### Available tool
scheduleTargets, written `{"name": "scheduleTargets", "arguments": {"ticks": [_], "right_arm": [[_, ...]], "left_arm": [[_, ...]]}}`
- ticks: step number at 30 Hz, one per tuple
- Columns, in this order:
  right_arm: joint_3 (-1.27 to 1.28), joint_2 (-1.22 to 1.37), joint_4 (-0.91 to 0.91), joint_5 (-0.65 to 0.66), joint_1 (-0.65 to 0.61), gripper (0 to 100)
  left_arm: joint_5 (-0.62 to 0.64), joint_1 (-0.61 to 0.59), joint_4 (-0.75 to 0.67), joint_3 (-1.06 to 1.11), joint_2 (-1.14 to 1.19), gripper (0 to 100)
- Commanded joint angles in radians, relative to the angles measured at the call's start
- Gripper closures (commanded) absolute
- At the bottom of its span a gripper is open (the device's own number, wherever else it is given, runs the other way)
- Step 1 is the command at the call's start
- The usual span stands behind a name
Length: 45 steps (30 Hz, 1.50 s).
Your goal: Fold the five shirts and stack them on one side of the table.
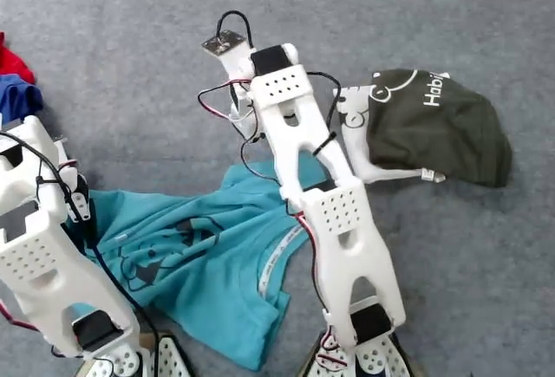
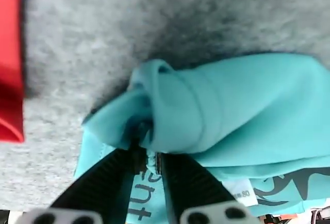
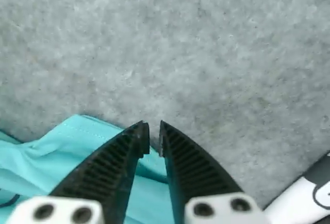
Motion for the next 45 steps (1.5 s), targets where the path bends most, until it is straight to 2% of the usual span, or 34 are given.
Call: {"name": "scheduleTargets", "arguments": {"ticks": [1, 5, 9, 11, 14, 19, 38, 45], "right_arm": [[-0.041, -0.050, 0.044, 0.005, 0.000, 94.9], [0.024, -0.064, 0.052, -0.005, 0.020, 93.5], [0.133, -0.127, 0.052, -0.040, 0.078, 82.8], [0.185, -0.170, 0.052, -0.094, 0.100, 80.7], [0.243, -0.220, 0.046, -0.183, 0.115, 80.8], [0.288, -0.209, 0.044, -0.232, 0.120, 80.8], [0.334, -0.101, 0.043, -0.236, 0.143, 80.8], [0.486, -0.102, -0.074, -0.261, 0.129, 80.8]], "left_arm": [[-0.006, -0.005, -0.008, -0.004, -0.037, 97], [-0.006, -0.001, -0.008, 0.001, -0.037, 97], [-0.006, 0.002, -0.006, -0.004, -0.037, 97], [-0.006, 0.002, 0.015, -0.004, -0.037, 97], [-0.006, 0.002, 0.020, -0.004, -0.037, 97], [-0.006, 0.002, 0.020, -0.004, -0.037, 97], [-0.014, -0.004, -0.005, -0.004, -0.035, 97], [-0.014, -0.001, -0.006, -0.004, -0.035, 97]]}}
